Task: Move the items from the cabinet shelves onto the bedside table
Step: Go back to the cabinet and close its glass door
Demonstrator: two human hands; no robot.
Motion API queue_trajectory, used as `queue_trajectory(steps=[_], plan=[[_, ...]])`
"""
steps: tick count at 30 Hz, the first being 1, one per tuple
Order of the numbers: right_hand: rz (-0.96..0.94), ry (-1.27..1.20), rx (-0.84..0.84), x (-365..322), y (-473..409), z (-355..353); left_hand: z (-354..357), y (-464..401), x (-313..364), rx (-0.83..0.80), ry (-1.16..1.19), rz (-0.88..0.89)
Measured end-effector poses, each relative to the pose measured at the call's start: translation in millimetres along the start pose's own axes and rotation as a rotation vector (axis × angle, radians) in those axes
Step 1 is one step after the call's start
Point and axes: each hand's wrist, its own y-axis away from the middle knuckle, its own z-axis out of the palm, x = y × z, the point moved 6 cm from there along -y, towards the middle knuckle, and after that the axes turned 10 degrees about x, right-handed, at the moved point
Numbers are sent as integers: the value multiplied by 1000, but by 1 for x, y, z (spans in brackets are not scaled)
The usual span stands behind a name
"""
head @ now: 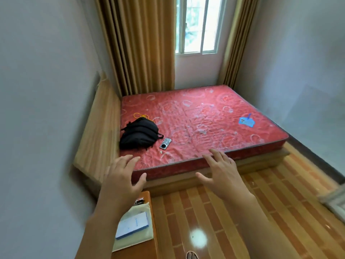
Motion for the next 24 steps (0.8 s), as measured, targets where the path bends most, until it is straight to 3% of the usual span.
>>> queue_trajectory(steps=[13,24], plan=[[585,246,170,164,194,-115,68,19,186,-164,256,356],[890,355,247,266,318,-200,127,44,354,-284,447,590]])
